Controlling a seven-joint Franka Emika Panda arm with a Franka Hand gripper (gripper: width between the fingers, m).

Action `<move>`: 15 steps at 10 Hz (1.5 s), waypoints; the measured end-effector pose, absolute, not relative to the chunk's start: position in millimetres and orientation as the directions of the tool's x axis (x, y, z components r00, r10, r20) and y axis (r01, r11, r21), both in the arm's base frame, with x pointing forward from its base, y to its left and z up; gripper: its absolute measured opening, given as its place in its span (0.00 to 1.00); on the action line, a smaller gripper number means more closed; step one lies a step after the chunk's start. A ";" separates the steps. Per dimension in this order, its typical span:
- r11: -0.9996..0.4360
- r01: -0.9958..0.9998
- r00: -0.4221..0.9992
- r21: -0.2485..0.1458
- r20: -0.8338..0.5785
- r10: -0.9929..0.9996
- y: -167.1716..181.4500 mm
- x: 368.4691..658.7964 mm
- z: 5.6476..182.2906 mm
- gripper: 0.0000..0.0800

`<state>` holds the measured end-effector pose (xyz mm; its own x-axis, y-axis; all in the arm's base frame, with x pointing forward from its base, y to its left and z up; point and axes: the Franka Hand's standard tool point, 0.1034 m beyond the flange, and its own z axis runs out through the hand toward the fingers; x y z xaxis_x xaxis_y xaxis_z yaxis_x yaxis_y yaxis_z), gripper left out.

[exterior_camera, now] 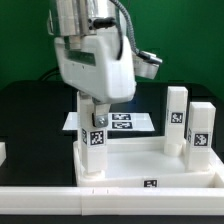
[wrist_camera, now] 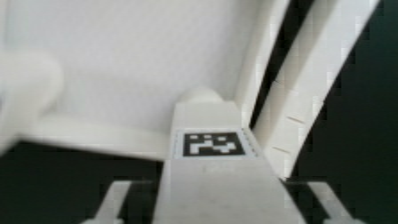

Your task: Assemble desk

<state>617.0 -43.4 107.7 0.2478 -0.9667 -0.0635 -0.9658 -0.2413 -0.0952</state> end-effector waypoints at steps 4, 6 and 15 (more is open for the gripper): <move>0.053 -0.991 -0.036 -0.123 -0.137 -0.990 -43.3 624.6 106.4 0.36; -0.264 -0.951 0.279 -0.160 -0.081 -0.957 -42.6 625.5 107.8 0.73; -0.939 -0.326 0.938 -0.111 0.088 -0.336 -42.0 624.1 110.9 0.78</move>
Offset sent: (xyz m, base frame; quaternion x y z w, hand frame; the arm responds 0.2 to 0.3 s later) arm 0.0000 0.0000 0.0000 0.0000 0.0000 -0.0650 0.9979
